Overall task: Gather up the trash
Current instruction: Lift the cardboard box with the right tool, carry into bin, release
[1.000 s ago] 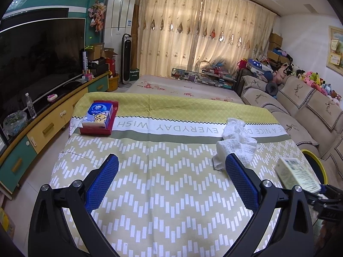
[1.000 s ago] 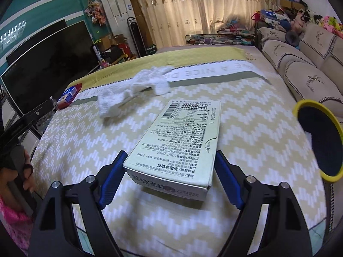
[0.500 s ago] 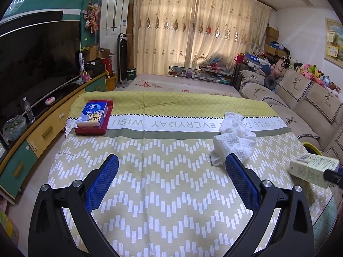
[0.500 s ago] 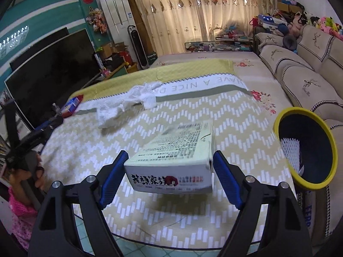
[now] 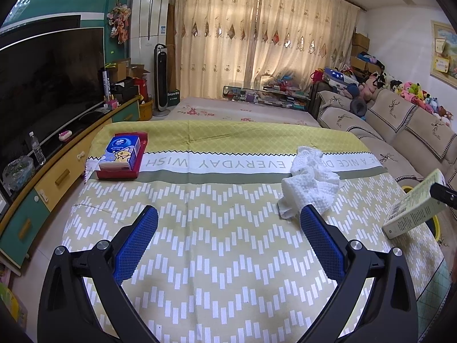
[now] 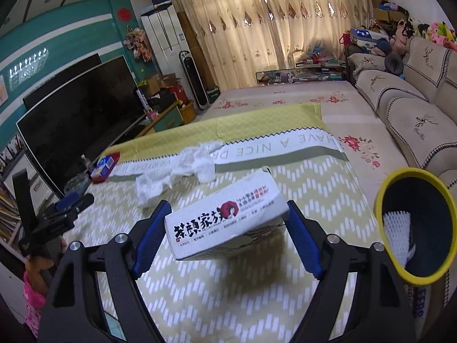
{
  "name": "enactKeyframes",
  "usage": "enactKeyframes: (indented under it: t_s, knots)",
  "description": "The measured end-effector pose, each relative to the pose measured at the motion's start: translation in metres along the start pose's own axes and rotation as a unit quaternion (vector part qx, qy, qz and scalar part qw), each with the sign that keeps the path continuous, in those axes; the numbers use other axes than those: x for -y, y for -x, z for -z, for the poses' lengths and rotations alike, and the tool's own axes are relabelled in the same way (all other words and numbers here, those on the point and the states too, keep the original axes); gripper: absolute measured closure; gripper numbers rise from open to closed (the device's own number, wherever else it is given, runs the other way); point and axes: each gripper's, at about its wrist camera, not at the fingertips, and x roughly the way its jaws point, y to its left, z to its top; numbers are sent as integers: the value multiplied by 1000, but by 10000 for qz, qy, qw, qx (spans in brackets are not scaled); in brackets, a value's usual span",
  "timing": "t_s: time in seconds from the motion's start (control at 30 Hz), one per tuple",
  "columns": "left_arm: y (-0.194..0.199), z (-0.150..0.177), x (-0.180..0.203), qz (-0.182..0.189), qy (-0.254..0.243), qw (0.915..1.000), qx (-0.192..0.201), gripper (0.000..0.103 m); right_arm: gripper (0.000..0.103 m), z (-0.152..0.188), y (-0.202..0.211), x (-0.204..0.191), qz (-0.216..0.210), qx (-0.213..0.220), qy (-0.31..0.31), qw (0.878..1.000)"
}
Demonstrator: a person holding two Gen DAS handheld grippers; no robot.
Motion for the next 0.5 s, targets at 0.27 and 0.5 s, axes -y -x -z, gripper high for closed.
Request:
enactKeyframes:
  t_s: [0.27, 0.5]
  knots:
    - [0, 0, 1, -12, -35, 10000, -13, 5, 32, 4, -11, 5, 25, -10, -37, 10000]
    - [-2, 1, 3, -14, -100, 9999, -47, 5, 32, -3, 19, 17, 154, 301, -87, 9994]
